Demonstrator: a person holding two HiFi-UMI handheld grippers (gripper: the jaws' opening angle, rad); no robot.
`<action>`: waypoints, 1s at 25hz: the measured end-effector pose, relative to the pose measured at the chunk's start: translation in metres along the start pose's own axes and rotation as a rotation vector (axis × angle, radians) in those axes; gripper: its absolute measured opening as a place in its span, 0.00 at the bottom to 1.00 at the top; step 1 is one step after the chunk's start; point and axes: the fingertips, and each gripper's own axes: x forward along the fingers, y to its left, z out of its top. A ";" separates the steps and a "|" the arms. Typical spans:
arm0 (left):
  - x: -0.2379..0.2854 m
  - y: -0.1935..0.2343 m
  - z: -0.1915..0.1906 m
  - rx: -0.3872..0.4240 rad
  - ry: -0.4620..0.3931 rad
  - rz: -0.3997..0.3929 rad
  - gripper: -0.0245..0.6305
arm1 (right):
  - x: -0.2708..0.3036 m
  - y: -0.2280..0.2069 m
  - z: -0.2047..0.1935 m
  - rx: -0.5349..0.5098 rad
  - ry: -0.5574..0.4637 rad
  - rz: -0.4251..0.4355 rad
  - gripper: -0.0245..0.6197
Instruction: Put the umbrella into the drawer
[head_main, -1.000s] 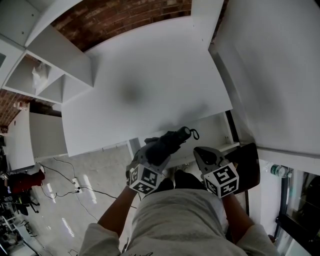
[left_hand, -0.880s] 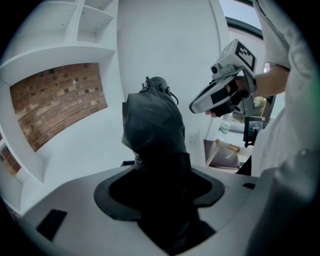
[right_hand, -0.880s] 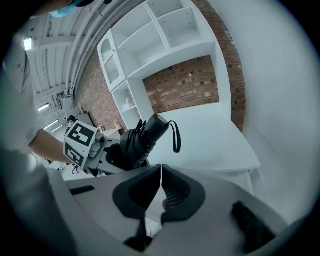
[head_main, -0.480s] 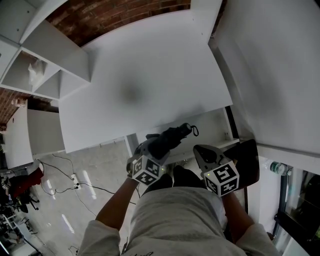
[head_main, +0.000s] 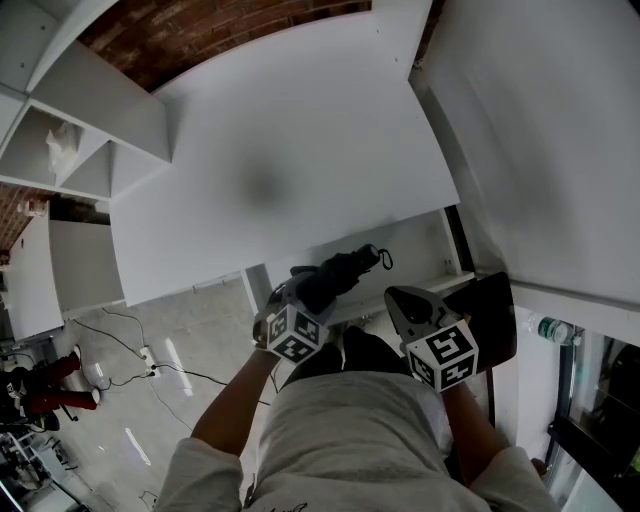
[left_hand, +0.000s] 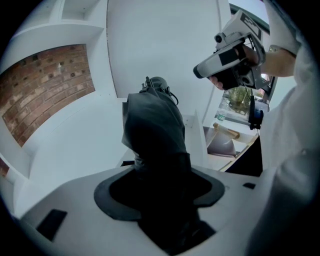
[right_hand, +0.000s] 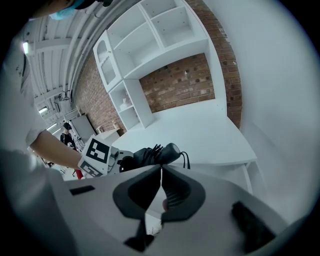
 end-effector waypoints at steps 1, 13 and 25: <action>0.003 0.000 -0.001 0.003 0.006 -0.004 0.46 | 0.000 -0.001 0.000 0.001 -0.001 -0.001 0.08; 0.029 0.000 -0.006 0.071 0.073 -0.038 0.46 | -0.004 -0.010 -0.010 0.025 0.011 -0.005 0.08; 0.055 -0.004 -0.014 0.112 0.126 -0.083 0.46 | 0.001 -0.019 -0.021 0.034 0.033 0.003 0.08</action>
